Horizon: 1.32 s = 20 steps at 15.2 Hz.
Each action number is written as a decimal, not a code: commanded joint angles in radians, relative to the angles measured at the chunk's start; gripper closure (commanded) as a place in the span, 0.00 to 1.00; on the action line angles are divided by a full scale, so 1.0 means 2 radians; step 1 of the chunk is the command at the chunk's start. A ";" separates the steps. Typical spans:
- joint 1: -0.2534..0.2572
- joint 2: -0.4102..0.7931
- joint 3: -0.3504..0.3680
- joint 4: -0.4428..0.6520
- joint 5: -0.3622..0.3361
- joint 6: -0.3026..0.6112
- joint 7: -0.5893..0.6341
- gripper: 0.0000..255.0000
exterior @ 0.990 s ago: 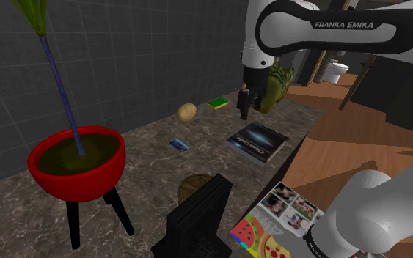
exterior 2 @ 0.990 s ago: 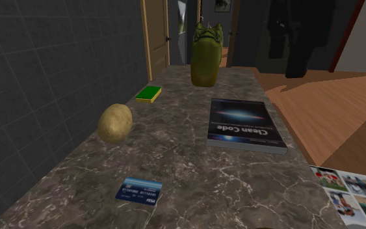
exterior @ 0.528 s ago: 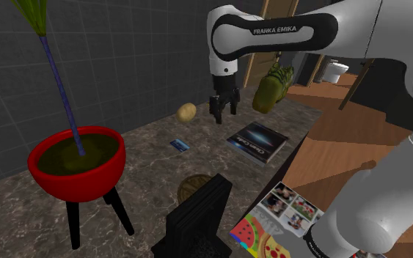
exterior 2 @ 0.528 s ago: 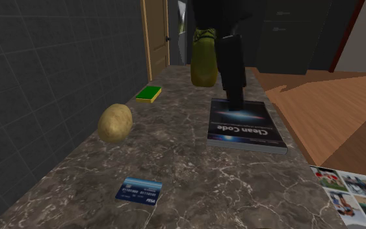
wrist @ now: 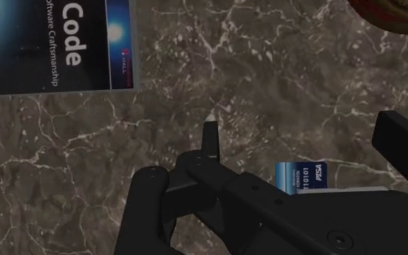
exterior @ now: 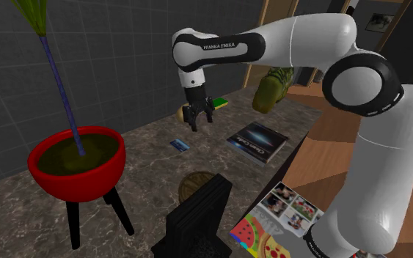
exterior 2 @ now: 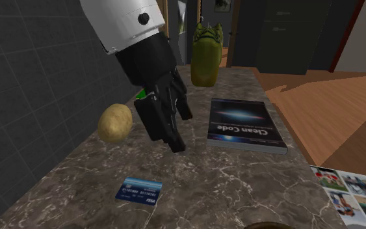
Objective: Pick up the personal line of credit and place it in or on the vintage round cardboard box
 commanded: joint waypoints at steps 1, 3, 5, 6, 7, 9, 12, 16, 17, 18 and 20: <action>0.005 0.058 0.001 0.061 0.001 -0.023 0.005 0.00; 0.011 0.115 0.002 0.125 0.002 -0.049 0.011 0.00; 0.018 0.178 0.002 0.201 0.003 -0.080 0.015 0.00; 0.022 0.213 0.003 0.246 0.003 -0.099 0.018 0.00; 0.026 0.252 0.002 0.298 0.004 -0.121 0.020 0.00; 0.034 0.314 0.002 0.390 0.004 -0.162 0.023 0.00; 0.029 0.278 0.003 0.309 0.006 -0.117 0.023 0.00; 0.024 0.243 0.004 0.223 0.008 -0.066 0.022 0.00; 0.024 0.243 0.004 0.223 0.008 -0.066 0.022 0.00; 0.024 0.243 0.004 0.222 0.008 -0.066 0.022 0.00; 0.024 0.243 0.004 0.223 0.008 -0.066 0.022 0.00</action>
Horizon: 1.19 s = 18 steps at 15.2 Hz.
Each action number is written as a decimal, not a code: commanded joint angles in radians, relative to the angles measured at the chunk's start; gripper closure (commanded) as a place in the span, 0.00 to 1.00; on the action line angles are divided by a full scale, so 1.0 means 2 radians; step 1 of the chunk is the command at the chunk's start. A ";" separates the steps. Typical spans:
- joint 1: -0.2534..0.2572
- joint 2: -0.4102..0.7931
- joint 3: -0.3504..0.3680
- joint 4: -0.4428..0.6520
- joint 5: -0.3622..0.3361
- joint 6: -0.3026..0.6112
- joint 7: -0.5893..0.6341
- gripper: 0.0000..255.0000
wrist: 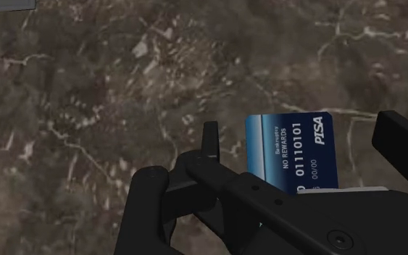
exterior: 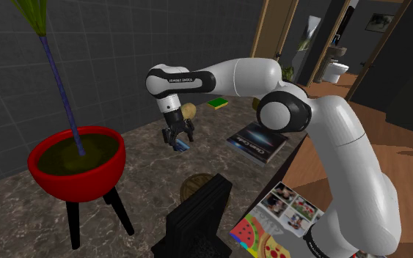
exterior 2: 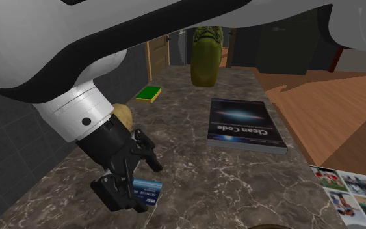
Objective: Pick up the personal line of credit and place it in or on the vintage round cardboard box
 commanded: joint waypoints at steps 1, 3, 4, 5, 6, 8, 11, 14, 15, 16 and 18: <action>0.000 -0.001 0.000 -0.002 0.000 0.001 0.000 0.00; 0.000 -0.001 0.000 -0.002 0.000 0.001 0.000 0.00; 0.000 -0.001 0.000 -0.001 0.000 0.001 0.000 0.00; 0.000 -0.001 0.000 -0.001 0.000 0.001 0.000 1.00; 0.000 -0.001 0.000 -0.001 0.000 0.001 0.000 1.00; 0.000 -0.001 0.000 -0.001 0.000 0.001 0.000 1.00; 0.000 -0.001 0.000 -0.001 0.000 0.001 0.000 1.00; 0.000 -0.001 0.000 -0.002 0.000 0.001 0.000 1.00; 0.000 -0.002 0.000 0.003 0.000 -0.005 0.000 1.00; 0.000 -0.004 0.000 0.007 0.000 -0.010 0.000 1.00; 0.000 -0.006 0.001 0.017 0.001 -0.022 0.001 1.00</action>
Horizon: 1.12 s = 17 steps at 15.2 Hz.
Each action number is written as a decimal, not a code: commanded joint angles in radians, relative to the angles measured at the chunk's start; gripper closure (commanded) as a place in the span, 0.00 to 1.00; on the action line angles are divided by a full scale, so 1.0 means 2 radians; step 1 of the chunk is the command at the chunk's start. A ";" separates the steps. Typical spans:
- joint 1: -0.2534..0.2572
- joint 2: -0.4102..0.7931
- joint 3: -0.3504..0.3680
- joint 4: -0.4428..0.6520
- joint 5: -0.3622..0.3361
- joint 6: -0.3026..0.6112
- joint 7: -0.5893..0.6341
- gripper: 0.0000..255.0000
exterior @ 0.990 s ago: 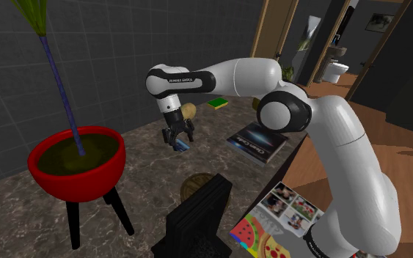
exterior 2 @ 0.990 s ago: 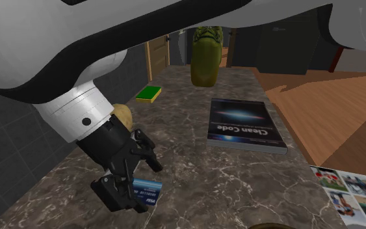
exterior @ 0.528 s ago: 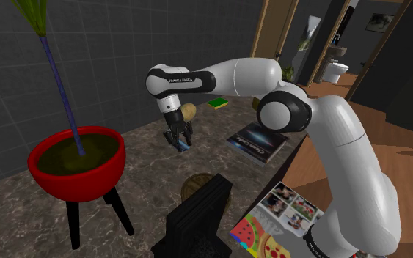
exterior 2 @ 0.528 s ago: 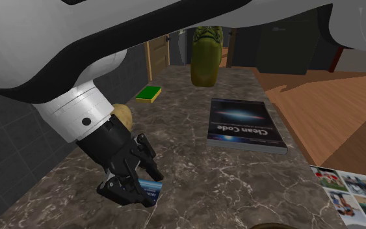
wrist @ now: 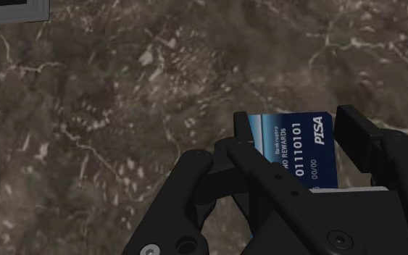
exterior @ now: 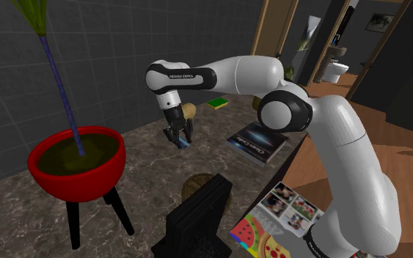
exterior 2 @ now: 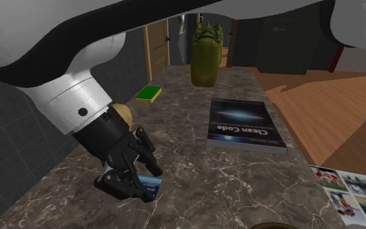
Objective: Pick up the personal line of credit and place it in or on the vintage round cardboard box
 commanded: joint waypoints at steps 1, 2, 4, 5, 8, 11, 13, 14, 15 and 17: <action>0.000 -0.002 0.000 0.009 0.000 -0.011 0.000 1.00; 0.000 -0.003 0.000 0.014 0.000 -0.018 0.000 1.00; 0.001 -0.004 0.000 0.027 0.001 -0.031 0.001 1.00; 0.001 -0.004 0.000 0.033 0.001 -0.037 0.001 1.00; 0.002 -0.003 0.001 0.055 0.001 -0.058 0.002 1.00; 0.003 0.000 0.001 0.081 0.001 -0.081 0.003 1.00; 0.004 0.004 0.001 0.101 0.001 -0.097 0.003 1.00; 0.005 0.007 0.001 0.113 0.001 -0.106 0.004 1.00; 0.005 0.010 0.001 0.125 0.001 -0.115 0.004 1.00; 0.007 0.019 0.001 0.154 0.001 -0.135 0.005 1.00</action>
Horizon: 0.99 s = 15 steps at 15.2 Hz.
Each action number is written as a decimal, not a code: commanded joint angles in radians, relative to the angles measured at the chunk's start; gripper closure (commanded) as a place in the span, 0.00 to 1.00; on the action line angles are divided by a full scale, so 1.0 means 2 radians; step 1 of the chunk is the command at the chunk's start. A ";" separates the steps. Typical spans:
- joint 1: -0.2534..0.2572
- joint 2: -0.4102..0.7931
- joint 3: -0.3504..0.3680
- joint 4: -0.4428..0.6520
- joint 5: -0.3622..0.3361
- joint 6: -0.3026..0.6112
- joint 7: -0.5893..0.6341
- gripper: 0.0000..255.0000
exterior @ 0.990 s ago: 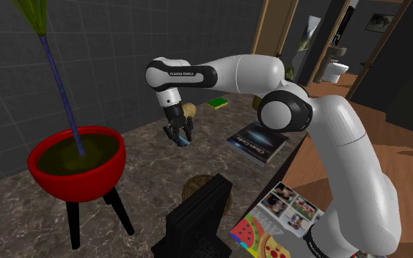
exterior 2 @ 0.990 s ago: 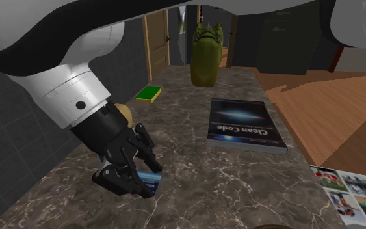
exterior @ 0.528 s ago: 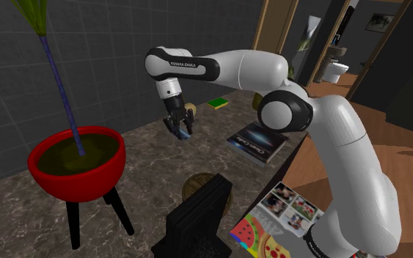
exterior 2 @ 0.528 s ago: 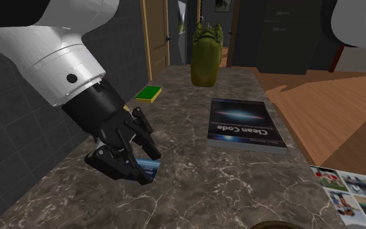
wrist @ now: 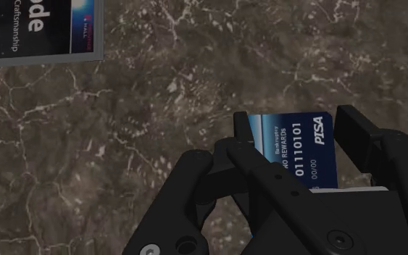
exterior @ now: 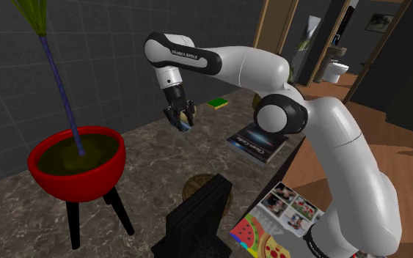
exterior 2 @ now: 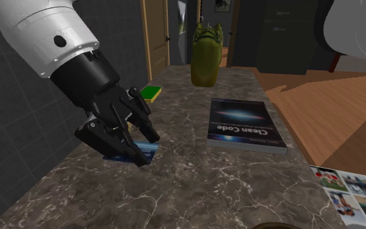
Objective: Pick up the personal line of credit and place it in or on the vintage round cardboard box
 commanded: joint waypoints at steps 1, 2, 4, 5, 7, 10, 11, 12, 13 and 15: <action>0.002 0.005 0.000 0.023 0.000 -0.018 0.002 1.00; 0.003 0.012 0.000 0.041 0.000 -0.029 0.002 1.00; -0.001 -0.074 0.007 -0.106 0.010 0.032 0.013 1.00; 0.000 -0.104 0.009 -0.154 0.015 0.051 0.018 1.00; 0.002 -0.154 0.014 -0.233 0.024 0.080 0.027 1.00; 0.007 -0.216 0.021 -0.326 0.038 0.113 0.041 1.00; 0.009 -0.235 0.024 -0.352 0.043 0.121 0.046 1.00; 0.011 -0.253 0.027 -0.378 0.048 0.129 0.051 1.00; 0.014 -0.270 0.030 -0.401 0.053 0.137 0.056 1.00; 0.019 -0.303 0.036 -0.445 0.064 0.150 0.065 1.00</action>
